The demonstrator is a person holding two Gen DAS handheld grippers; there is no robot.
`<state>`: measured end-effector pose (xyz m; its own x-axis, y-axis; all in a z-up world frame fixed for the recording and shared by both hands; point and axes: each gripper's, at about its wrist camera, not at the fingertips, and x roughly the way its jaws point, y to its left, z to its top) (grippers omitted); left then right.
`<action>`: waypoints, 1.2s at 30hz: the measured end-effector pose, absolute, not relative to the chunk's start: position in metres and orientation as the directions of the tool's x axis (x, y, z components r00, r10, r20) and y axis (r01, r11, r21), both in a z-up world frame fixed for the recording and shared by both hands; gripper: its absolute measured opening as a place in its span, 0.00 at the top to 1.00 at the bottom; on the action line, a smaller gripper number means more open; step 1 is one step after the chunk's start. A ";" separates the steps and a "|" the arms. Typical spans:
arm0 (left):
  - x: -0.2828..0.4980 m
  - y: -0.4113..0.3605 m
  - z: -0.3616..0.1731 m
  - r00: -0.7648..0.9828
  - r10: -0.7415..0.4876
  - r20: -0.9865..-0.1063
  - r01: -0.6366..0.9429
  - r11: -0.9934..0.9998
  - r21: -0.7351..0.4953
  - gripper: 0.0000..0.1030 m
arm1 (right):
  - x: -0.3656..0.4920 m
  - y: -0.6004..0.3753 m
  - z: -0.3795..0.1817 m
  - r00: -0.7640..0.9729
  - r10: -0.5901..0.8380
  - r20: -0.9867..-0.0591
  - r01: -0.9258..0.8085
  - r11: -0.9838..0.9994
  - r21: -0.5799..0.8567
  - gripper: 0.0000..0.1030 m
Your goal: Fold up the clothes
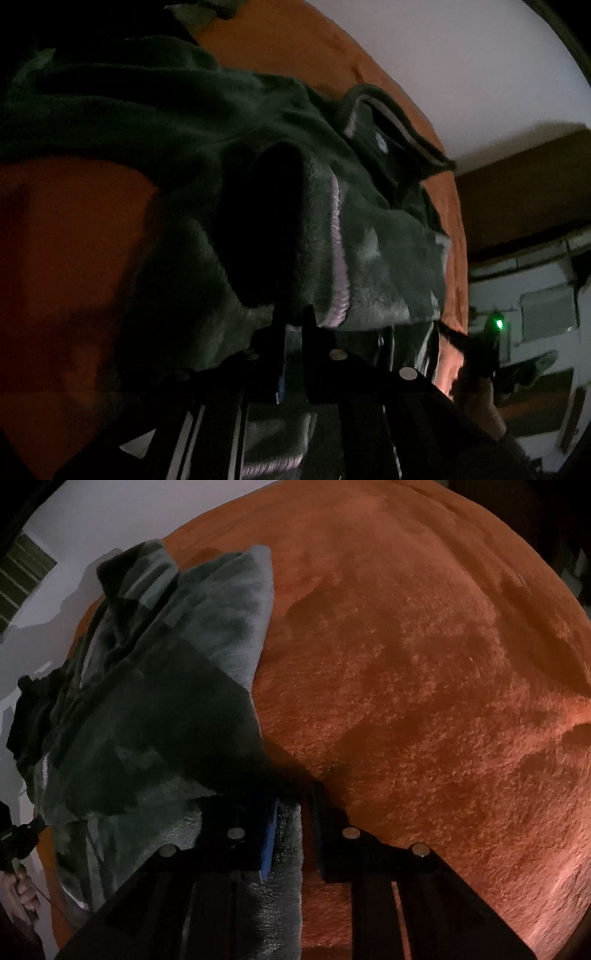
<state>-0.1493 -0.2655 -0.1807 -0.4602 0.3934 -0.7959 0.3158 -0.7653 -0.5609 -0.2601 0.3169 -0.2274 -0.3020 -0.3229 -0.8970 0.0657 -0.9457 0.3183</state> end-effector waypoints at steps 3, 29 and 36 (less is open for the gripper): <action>-0.150 -0.260 -0.168 -0.440 0.349 -0.828 0.300 -0.811 -0.502 0.78 | -0.262 0.318 -0.229 -0.293 -0.325 -0.899 0.059 -0.945 0.323 0.85; -0.166 -0.240 -0.138 -0.525 0.371 -0.766 0.200 -0.821 -0.535 0.63 | -0.255 0.267 -0.159 -0.475 -0.299 -0.828 0.175 -0.954 0.244 0.70; -0.246 -0.197 -0.169 -0.505 0.152 -0.850 0.161 -0.950 -0.266 0.43 | -0.256 0.249 -0.204 -0.376 -0.331 -0.865 0.242 -0.937 0.253 0.79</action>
<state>-0.2460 -0.1969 -0.1691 -0.5049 0.1519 -0.8497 0.1614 -0.9504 -0.2658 -0.2562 0.2494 -0.2035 -0.3759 -0.3311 -0.8655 0.2421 -0.9366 0.2532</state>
